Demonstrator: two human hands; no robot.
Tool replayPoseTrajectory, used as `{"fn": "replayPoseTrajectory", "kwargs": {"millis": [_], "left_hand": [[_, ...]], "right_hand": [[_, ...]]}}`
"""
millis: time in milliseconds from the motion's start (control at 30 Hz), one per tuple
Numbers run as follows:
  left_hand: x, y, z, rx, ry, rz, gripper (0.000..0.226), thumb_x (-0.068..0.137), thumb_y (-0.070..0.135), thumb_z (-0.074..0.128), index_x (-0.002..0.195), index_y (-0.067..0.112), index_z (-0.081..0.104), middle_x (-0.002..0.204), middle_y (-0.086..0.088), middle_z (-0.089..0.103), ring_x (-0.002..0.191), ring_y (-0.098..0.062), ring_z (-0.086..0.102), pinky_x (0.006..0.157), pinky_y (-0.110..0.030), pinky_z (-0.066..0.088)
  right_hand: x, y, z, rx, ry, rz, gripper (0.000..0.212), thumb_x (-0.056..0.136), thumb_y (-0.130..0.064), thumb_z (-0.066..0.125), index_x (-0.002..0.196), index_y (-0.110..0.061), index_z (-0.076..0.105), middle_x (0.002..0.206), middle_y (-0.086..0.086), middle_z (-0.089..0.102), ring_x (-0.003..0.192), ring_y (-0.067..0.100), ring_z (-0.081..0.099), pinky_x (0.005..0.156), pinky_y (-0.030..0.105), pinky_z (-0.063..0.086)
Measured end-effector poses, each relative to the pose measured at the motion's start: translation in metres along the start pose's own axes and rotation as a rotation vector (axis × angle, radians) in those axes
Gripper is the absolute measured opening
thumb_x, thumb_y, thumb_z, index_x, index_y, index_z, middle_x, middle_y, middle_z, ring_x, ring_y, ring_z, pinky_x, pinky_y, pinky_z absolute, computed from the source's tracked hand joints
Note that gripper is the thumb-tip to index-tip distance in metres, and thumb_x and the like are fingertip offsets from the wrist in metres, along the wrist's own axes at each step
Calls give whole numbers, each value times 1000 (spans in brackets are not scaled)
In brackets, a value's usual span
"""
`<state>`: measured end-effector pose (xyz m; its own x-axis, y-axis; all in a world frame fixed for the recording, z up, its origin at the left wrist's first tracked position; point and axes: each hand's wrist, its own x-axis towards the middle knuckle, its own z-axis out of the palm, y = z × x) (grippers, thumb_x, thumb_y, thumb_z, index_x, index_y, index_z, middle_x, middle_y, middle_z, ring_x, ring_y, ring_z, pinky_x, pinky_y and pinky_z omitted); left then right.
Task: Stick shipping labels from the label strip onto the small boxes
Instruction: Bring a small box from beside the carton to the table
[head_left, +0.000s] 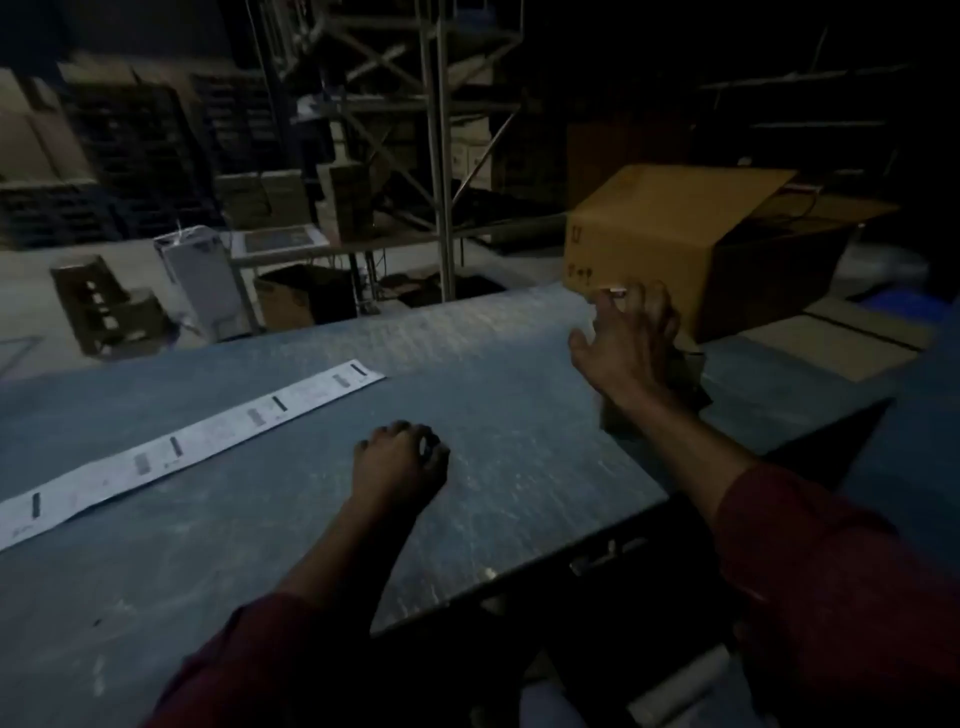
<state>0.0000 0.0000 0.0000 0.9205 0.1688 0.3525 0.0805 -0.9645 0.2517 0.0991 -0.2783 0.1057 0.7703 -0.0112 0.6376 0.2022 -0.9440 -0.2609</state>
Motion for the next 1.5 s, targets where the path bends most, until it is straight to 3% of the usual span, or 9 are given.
{"fn": "replayPoseTrajectory", "kwargs": {"millis": [133,400,533,600,800,1033,1200,1300,1500], "left_hand": [[-10,6,-2,-47,10,34,37,89,60,49,101,33,71,107,6,71,108,-27,67,91,-39,49],[-11,6,-5,-135,26,12,31,86,52,58,98,28,76,98,5,75,97,-26,72,81,-33,54],[-17,10,-16,-600,56,-158,42,89,34,79,125,16,70,116,-8,75,112,-21,73,72,-20,58],[-21,1,-33,-846,0,-259,53,90,19,81,138,14,60,129,-10,65,123,-22,64,66,-7,50],[-53,-77,-86,-969,-72,-223,112,74,13,93,162,36,27,152,5,43,142,-11,41,104,-36,47],[-98,-136,-111,-783,-146,-213,85,64,0,97,139,15,61,117,2,73,105,1,70,82,-5,49],[-98,-153,-127,-737,-334,-163,75,67,31,98,135,22,67,122,2,75,115,-8,70,89,-9,51],[-76,-160,-138,-935,-370,-228,71,71,61,85,129,23,71,111,-7,79,104,-15,75,84,-27,60],[44,-206,-115,-520,-87,-347,42,90,36,80,125,15,74,118,-10,77,110,-27,72,86,-31,52]], "right_hand": [[1,20,-3,-16,-148,352,74,84,-64,63,144,-22,48,155,23,35,144,46,29,116,62,26],[-10,11,-18,322,14,305,57,84,-35,73,137,-23,57,143,9,53,127,34,53,104,42,39],[-28,-9,-24,572,-27,124,55,79,-28,82,130,-26,61,135,-6,59,120,16,55,90,29,42],[-41,-24,-19,721,-126,15,56,75,-26,89,125,-28,63,128,-11,62,117,8,58,89,27,45],[-95,-94,21,1129,-579,-269,64,60,-37,94,116,-32,65,117,-33,65,115,-3,61,89,22,51],[-116,-159,59,1167,-1000,-417,79,51,-22,95,123,-29,63,125,-4,65,116,10,63,90,32,54],[-84,-173,45,690,-1269,-647,77,67,-23,97,132,-40,59,139,-13,60,130,3,54,107,30,47],[-51,-178,39,610,-1423,-536,78,73,-33,94,140,-42,55,140,-14,62,131,-2,52,107,31,48],[-6,-210,111,529,-921,-293,61,83,-41,87,136,-25,63,133,1,67,118,16,63,98,31,49]]}}
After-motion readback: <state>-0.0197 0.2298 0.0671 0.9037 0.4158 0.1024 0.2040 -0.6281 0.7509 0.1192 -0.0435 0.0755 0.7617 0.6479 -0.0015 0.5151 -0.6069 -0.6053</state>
